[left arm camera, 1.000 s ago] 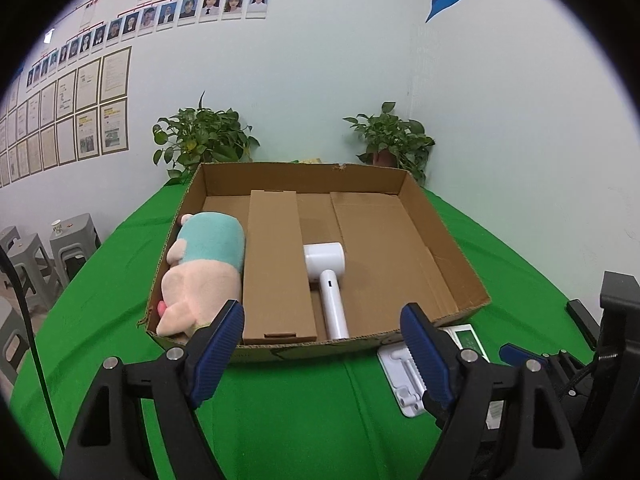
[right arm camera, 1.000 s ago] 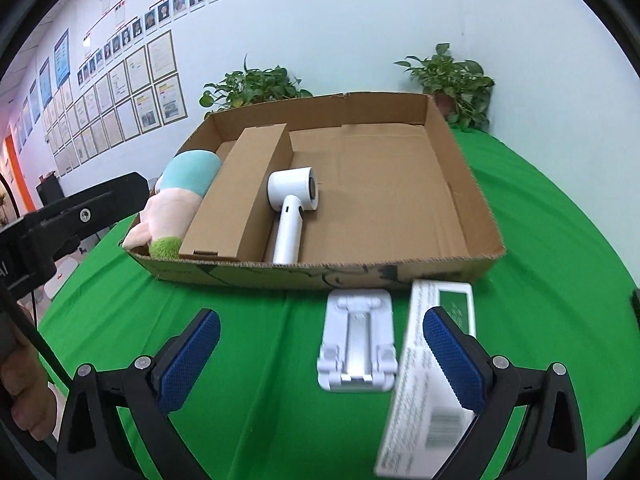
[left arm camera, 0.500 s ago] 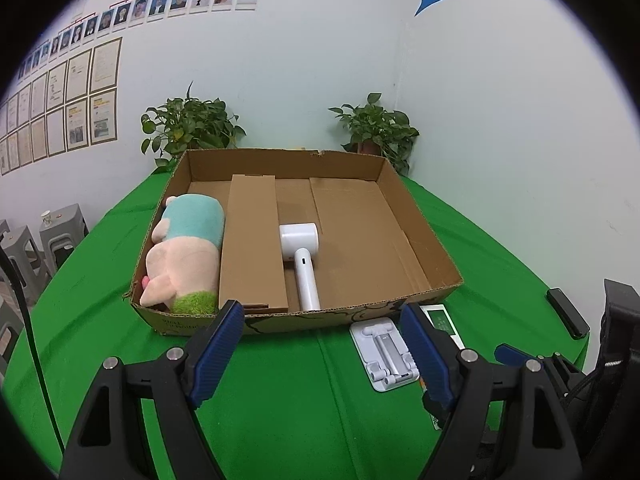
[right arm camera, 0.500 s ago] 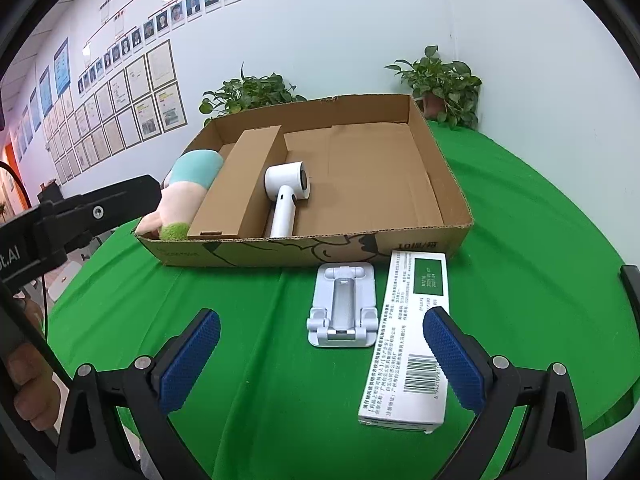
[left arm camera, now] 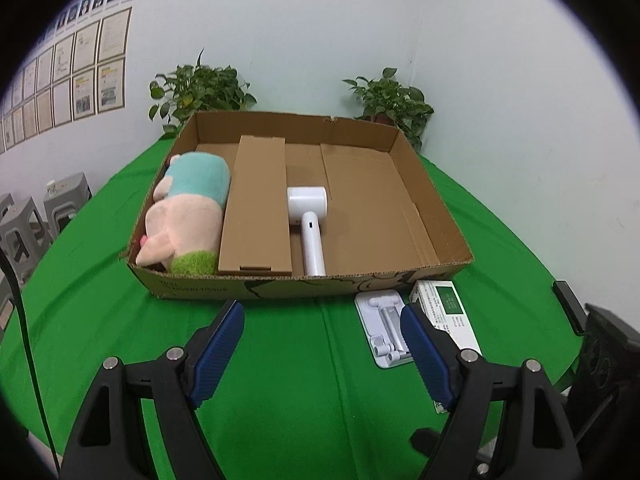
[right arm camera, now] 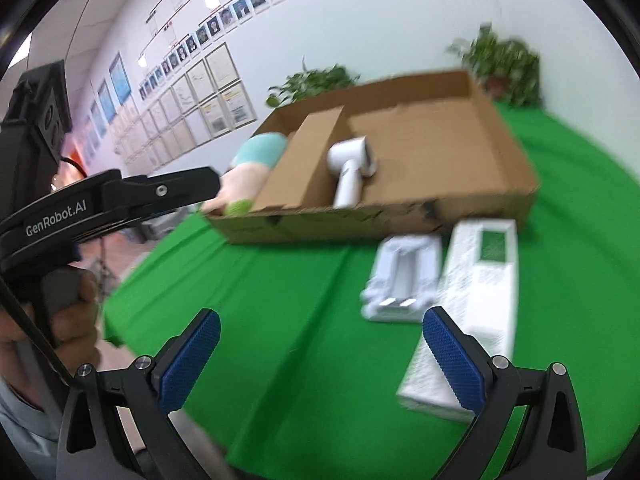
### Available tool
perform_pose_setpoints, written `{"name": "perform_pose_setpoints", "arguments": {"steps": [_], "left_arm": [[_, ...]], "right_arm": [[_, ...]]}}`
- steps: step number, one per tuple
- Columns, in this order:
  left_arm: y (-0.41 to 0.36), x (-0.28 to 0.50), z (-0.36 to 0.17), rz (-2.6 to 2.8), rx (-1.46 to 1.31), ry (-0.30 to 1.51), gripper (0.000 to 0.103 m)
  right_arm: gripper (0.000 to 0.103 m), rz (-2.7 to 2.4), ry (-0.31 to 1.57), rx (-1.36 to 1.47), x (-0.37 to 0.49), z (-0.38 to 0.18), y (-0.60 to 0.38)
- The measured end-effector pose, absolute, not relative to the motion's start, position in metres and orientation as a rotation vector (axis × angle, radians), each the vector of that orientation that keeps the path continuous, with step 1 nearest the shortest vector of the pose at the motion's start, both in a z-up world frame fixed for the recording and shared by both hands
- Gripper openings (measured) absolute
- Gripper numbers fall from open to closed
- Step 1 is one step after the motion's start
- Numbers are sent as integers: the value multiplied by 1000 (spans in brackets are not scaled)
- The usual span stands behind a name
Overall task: Organize objects
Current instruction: 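Move the left tool down to the white phone stand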
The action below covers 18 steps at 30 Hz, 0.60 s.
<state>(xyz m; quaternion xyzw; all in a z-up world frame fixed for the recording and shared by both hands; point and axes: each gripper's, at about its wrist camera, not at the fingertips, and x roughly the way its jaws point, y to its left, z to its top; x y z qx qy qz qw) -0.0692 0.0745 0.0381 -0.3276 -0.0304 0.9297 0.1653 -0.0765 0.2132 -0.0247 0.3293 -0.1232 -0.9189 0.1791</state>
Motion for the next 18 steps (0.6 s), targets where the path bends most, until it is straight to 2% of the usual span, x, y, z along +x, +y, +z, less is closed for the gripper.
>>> {"name": "perform_pose_setpoints", "arguments": {"steps": [10,18], "left_arm": [[78,-92,17,2572,-1017,-103,80],[91,-115,-11,2472,-1070,-119,80]], "right_arm": [[98,-2465,-353,1110,-108,-62,191],[101,-2664,-204,1245,-121,-74,206]]}}
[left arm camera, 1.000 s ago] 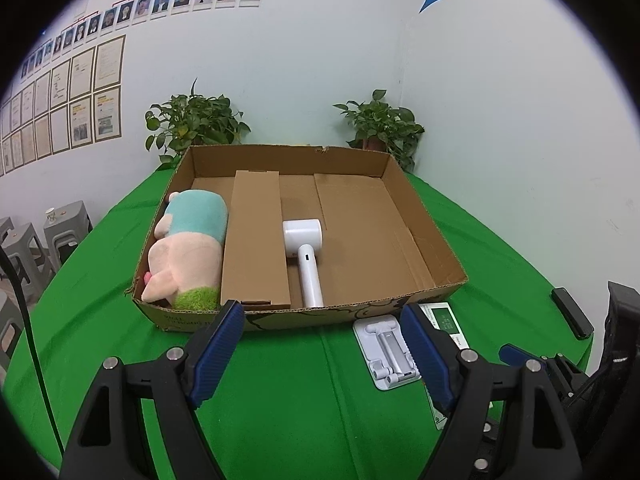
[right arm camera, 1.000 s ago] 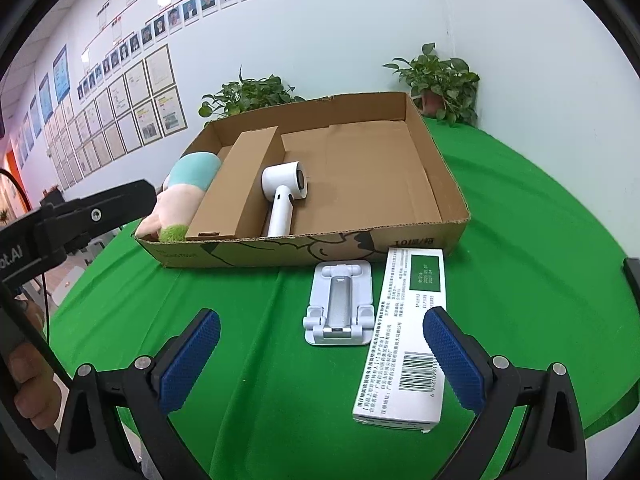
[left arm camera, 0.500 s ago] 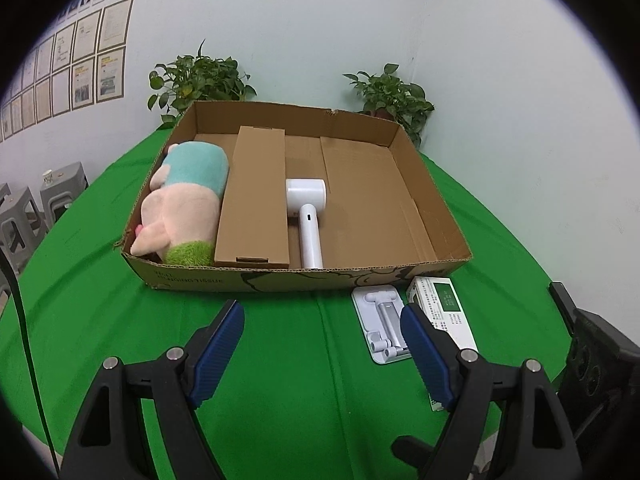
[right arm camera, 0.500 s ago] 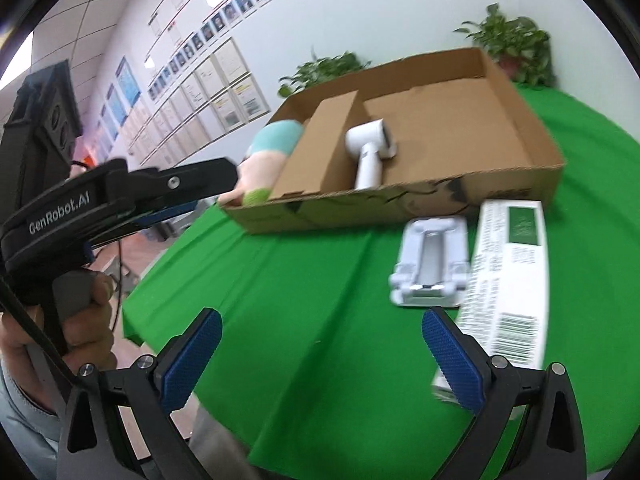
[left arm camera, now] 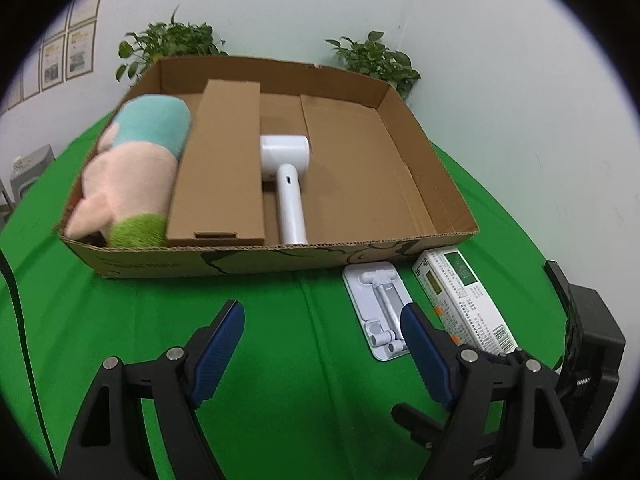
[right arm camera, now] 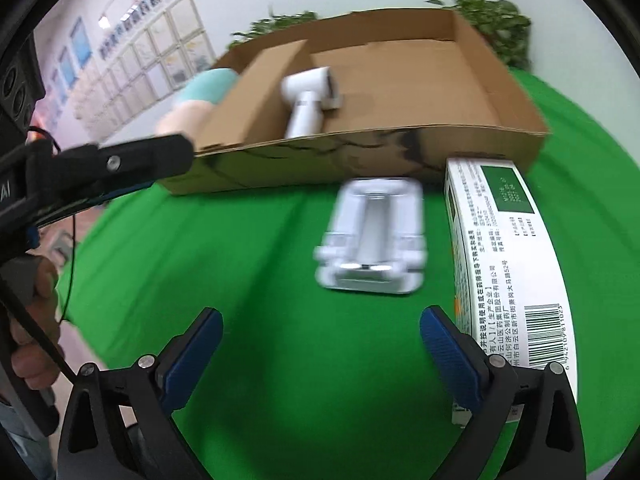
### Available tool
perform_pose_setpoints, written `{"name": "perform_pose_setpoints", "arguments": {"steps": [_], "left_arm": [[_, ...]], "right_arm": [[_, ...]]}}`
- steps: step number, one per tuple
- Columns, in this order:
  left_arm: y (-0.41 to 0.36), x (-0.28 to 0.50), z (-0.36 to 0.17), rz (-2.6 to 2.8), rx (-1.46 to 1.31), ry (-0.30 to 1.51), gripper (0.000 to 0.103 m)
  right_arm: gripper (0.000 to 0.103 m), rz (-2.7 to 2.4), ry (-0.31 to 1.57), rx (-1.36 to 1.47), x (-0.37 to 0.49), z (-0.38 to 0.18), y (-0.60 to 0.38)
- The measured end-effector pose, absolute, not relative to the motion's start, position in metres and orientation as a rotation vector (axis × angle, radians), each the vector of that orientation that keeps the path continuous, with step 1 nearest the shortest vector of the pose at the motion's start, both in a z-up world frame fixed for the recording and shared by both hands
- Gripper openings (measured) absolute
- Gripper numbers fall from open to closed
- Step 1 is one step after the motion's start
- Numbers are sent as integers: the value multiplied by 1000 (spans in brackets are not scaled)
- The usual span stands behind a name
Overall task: Organize objects
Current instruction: 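Move the left tool down to the white phone stand, then grasp the white phone stand with the left tool and lift it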
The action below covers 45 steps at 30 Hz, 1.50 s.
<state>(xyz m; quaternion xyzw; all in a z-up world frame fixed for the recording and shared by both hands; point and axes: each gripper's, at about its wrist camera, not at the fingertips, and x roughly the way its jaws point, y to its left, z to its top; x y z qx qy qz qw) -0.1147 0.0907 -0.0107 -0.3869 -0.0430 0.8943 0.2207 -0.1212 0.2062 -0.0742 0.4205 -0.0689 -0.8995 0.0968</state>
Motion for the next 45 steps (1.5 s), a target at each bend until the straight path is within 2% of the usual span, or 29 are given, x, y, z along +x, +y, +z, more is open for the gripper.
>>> {"name": "perform_pose_setpoints", "arguments": {"steps": [14,16,18,19,29,31,32,33,35,36,39,45], "left_arm": [[79,-145,-40,2426,-1161,-136,80],[73,-148,-42,2431,-1170,-166,80],[69,-149,-43,2428,-1174,-185,80],[69,-150,-44,2424,-1177,-195,80],[81,-141,-56,2240,-1246,-280,80],[86,-137,-60,2173,-1262,-320,80],[88,-136,-63,2146,-1271,-337,80],[91,-135,-65,2122,-1278,-355,80],[95,-133,-69,2080,-1299,-386,80],[97,-132,-70,2069,-1305,-392,80],[99,-130,-72,2051,-1309,-417,79],[97,-129,-71,2034,-1301,-468,79]], "right_arm": [[100,-2725,-58,1377,-170,-86,190],[90,-2743,-33,1379,-175,-87,190],[72,-2753,19,1391,-179,-89,187],[66,-2752,46,1395,-180,-89,185],[66,-2645,26,1401,-140,-87,180],[69,-2625,18,1398,-127,-85,184],[78,-2621,20,1398,-124,-86,184],[82,-2616,20,1397,-123,-87,183],[83,-2624,41,1386,-123,-87,181],[82,-2624,52,1381,-121,-89,179],[65,-2640,87,1366,-120,-87,175],[65,-2624,-15,1361,-123,-82,177]]}}
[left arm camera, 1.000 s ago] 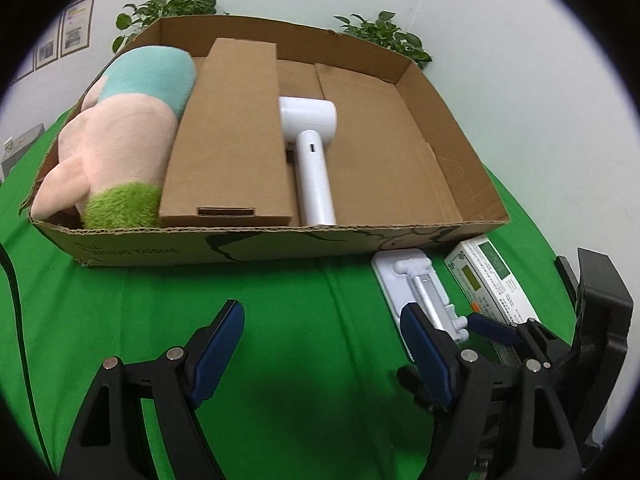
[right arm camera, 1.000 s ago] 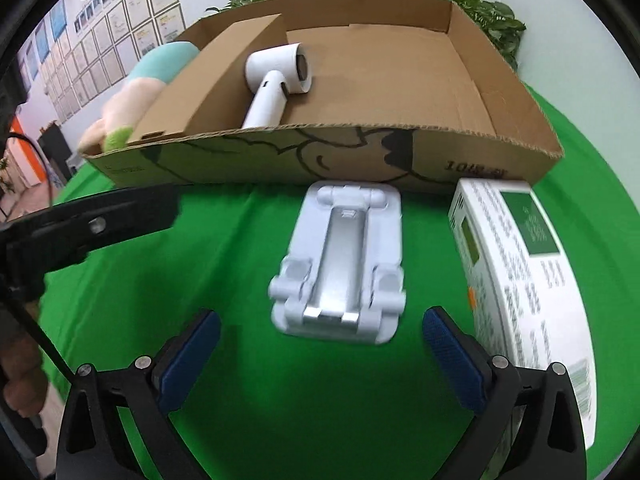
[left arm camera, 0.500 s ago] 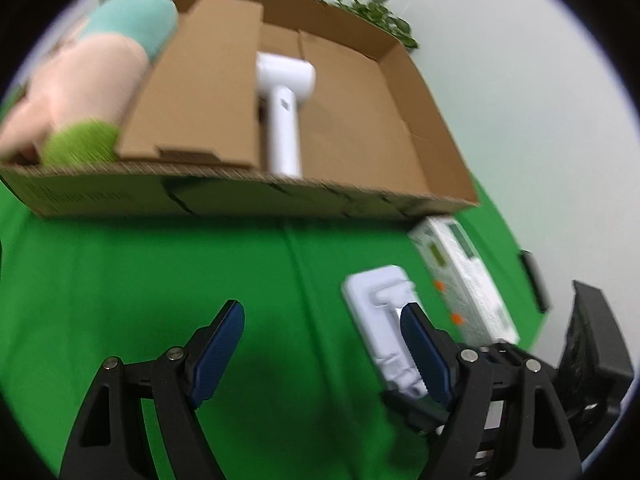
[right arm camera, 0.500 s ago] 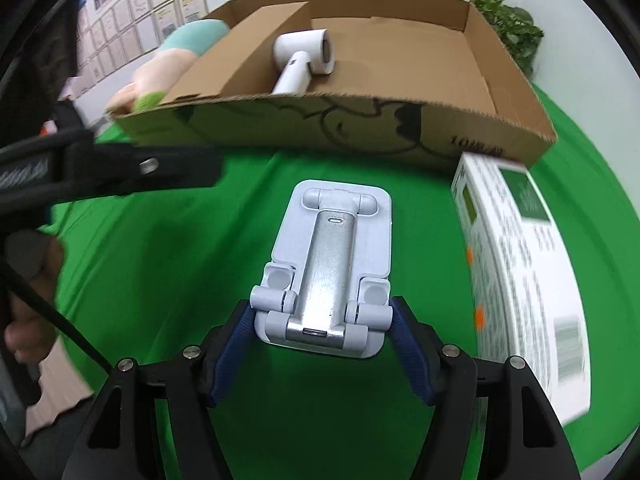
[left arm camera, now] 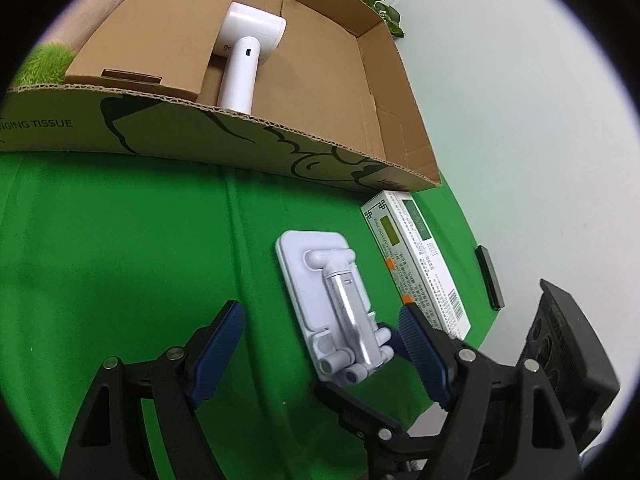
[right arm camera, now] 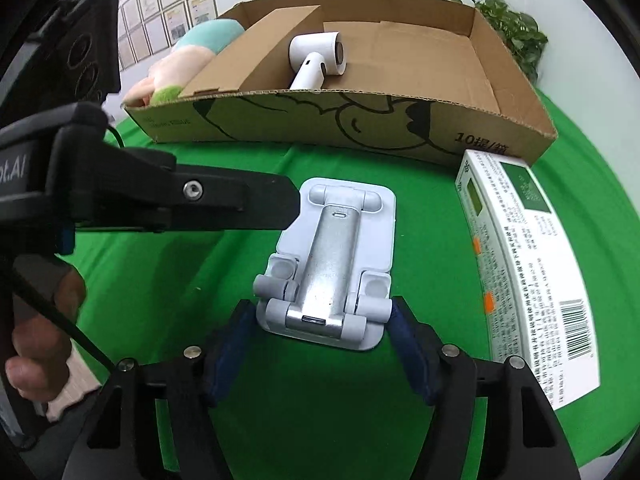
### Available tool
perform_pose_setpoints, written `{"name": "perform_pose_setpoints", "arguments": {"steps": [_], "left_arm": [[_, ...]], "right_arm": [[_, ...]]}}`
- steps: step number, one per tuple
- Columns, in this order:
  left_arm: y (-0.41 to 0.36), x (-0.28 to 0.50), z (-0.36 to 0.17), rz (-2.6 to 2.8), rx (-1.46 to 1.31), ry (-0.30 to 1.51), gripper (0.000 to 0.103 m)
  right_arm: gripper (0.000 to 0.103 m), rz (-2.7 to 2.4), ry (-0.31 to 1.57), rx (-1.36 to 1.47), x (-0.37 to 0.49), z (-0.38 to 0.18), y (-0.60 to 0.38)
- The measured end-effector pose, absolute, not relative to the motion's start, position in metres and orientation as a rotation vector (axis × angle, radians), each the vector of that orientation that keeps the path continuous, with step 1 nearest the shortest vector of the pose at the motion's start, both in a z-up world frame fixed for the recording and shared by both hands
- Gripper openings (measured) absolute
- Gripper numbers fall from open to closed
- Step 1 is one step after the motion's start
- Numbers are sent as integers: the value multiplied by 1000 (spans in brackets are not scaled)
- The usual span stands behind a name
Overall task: Organize objects
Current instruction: 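Grasp the white phone stand with the left tool and lift it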
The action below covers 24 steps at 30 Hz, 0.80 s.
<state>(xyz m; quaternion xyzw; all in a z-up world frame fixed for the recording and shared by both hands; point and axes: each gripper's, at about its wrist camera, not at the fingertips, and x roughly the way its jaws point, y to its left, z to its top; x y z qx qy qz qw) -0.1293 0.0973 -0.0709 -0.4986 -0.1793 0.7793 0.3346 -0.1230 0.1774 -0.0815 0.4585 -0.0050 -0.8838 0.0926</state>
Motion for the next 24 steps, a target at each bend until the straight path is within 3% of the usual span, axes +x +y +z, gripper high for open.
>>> {"name": "perform_pose_setpoints", "arguments": {"steps": [3,7,11,15,24], "left_arm": [[96,-129,-71,2014,-1300,-491,74],[99,-127,-71,2017,-1308,-472,73],[97,-126,-72,2020,-1319,-477,60],[92,-123,-74,2064,-1333,-452,37],[85,-112,-56,2098,-1264,-443,31]], "right_arm": [[65,-2551,-200,1351,-126,-82,189],[65,-2497,-287,1339,-127,-81,191],[65,-2451,-323,1324,-125,-80,188],[65,-2458,-304,1321,-124,-81,185],[64,-2464,-289,1287,-113,-74,180]]}}
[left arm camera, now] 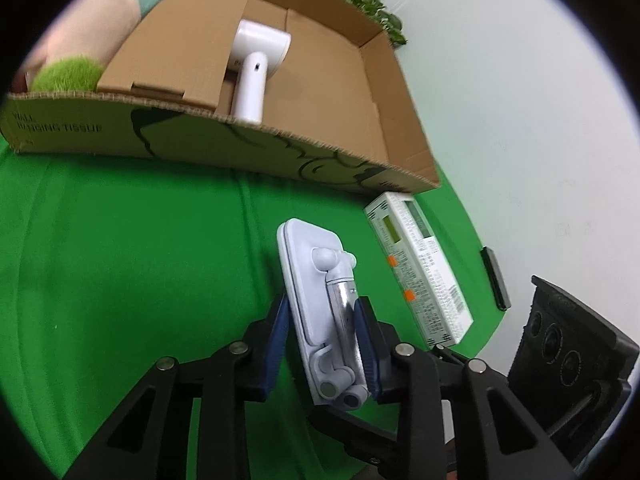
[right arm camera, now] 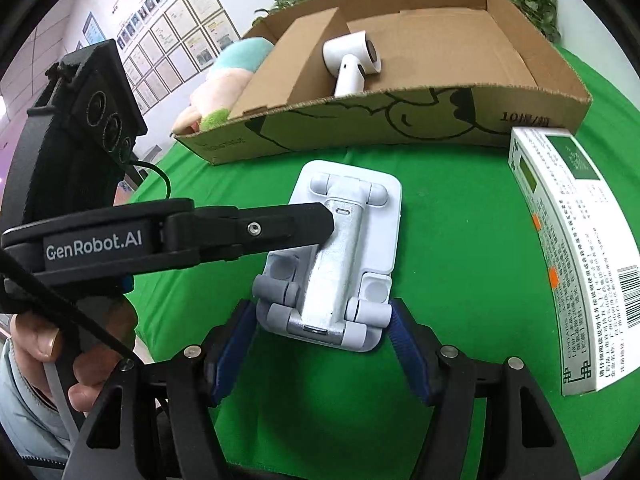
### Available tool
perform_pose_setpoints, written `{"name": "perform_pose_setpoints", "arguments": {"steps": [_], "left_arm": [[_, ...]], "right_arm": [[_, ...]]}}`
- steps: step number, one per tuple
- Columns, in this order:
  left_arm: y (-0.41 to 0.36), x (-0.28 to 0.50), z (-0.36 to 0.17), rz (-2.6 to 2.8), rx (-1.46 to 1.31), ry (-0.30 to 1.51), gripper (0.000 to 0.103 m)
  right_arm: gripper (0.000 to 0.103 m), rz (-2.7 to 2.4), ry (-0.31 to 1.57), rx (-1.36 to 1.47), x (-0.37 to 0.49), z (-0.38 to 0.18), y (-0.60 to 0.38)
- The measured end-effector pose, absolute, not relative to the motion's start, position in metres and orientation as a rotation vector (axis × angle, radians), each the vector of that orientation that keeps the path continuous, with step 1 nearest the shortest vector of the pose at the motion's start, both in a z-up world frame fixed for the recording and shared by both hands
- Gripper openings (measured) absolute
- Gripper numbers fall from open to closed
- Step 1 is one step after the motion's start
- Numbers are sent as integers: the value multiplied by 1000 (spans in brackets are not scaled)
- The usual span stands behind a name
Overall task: Organize objects
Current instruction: 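Grasp the white phone stand with the left tool and lift it, then carry the phone stand into the box beside the hair dryer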
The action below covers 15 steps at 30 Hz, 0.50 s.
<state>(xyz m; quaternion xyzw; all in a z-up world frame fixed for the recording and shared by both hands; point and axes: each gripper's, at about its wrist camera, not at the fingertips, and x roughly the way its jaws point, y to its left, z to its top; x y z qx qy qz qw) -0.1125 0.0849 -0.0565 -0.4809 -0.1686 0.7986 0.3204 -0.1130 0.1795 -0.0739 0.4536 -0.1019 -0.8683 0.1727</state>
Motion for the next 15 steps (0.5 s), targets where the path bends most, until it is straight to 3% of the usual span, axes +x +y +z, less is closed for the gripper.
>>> {"name": "perform_pose_setpoints", "arguments": {"steps": [5,6,7,15], "left_arm": [[88,-107,-38,2111,-1195,-421,27],[88,-107,-33,2111,-1180,-417,24],[89,-106,-27,2120,-1165,-405,14],[96,-110,8,2154,-1061,-350,14]], "right_arm": [[64,-2502,-260,1226,-105,-61,182],[64,-2509,-259,1218,-105,-59,184],[64,-2517,-259,1207,-105,-56,185],[64,-2583,-239,1111,-115,-31,187]]}}
